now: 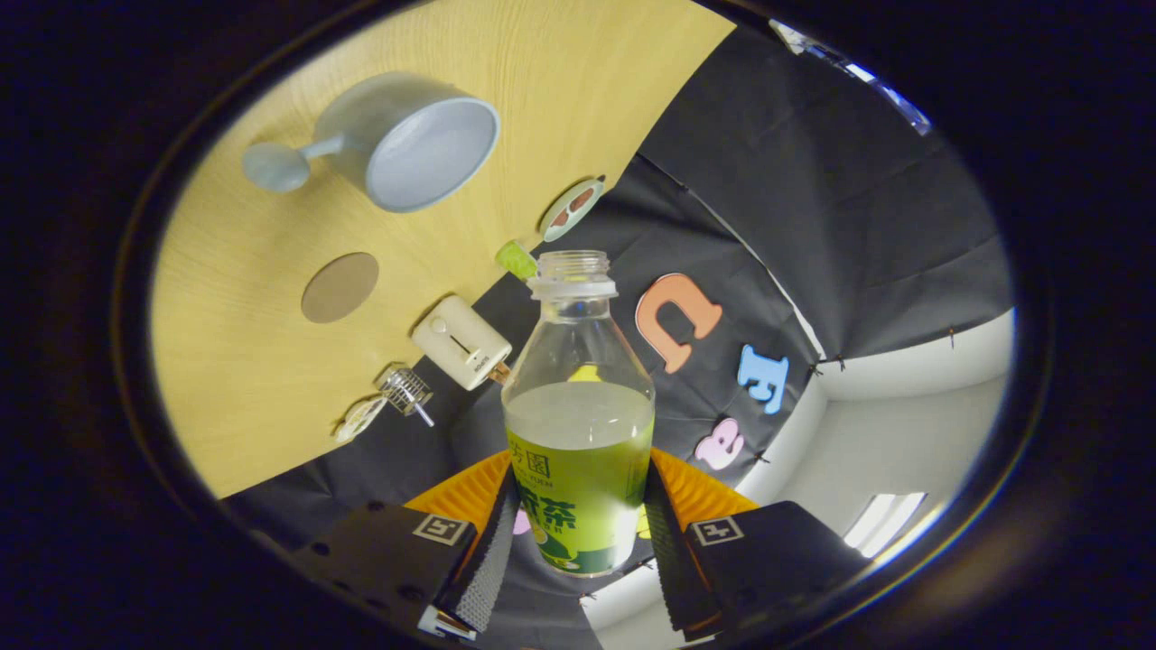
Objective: Take the bottle from table, then pour the juice into the cup, finally place the bottle on the coaster
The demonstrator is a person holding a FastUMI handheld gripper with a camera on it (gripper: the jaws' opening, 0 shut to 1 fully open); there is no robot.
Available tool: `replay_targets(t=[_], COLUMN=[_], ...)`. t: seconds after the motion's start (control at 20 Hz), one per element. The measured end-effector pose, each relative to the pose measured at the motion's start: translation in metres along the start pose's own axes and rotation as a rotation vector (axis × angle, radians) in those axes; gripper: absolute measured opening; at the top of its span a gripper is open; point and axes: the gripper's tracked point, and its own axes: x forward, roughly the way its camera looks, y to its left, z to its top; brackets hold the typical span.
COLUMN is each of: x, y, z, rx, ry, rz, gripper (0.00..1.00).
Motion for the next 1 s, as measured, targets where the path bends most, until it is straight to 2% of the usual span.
replay_targets(t=[0.15, 0.55, 0.7, 1.0], x=[-0.003, -0.015, -0.018, -0.022], y=[0.012, 0.037, 0.045, 0.035], z=[-0.006, -0.015, -0.014, -0.018], rx=[0.149, 0.403, 0.57, 0.918], ry=[0.049, 0.113, 0.129, 0.146], rz=[0.036, 0.1, 0.141, 0.168], gripper=[0.75, 0.75, 0.75, 0.75])
